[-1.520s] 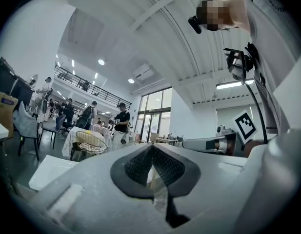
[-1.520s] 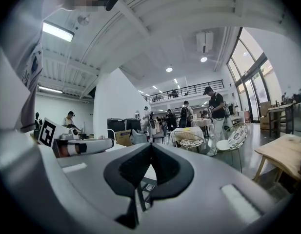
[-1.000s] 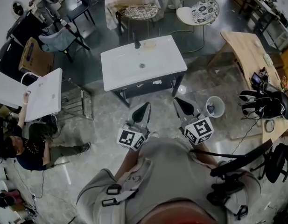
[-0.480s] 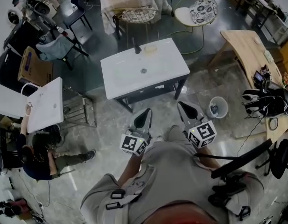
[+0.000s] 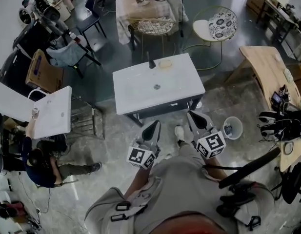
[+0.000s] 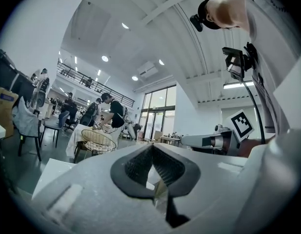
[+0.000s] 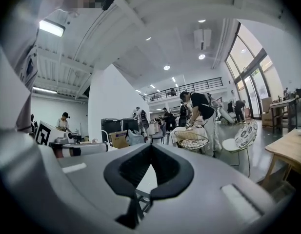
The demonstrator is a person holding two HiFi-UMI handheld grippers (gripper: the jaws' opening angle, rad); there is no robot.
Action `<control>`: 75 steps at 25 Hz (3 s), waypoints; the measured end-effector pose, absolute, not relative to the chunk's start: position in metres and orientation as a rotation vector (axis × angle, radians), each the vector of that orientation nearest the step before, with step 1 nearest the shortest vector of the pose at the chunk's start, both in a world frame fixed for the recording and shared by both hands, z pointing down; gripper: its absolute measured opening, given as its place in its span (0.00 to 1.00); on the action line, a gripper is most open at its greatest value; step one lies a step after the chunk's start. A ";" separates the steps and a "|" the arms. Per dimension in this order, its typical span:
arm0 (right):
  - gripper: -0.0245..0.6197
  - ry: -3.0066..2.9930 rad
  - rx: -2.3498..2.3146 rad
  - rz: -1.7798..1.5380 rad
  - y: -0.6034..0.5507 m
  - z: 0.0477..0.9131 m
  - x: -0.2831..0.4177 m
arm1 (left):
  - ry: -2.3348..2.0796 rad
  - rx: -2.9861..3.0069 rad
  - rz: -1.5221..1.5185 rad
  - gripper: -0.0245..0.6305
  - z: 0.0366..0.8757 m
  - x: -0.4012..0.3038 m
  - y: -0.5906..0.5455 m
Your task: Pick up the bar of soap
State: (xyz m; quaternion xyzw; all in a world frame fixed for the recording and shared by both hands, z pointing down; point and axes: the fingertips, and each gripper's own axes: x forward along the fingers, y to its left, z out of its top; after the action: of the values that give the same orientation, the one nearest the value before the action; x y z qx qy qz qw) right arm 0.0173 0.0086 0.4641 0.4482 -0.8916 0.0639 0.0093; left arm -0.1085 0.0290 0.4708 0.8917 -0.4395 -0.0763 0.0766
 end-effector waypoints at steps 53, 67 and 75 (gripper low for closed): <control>0.04 -2.992 1.032 0.020 -0.318 0.434 -0.021 | -1.638 2.572 -0.270 0.03 0.438 -0.121 -0.291; 0.71 -2.966 1.183 -0.049 -0.342 0.417 -0.041 | -1.622 2.531 -0.287 0.03 0.448 -0.144 -0.300; 0.70 -2.937 1.146 -0.067 -0.352 0.426 -0.050 | -1.643 2.503 -0.275 0.03 0.456 -0.159 -0.297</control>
State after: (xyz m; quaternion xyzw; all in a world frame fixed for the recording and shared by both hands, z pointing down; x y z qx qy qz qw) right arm -0.0503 -0.3519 0.4263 0.3635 -0.9313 -0.0213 -0.0057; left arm -0.1592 -0.2968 0.4560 0.8306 -0.5452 -0.0912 0.0674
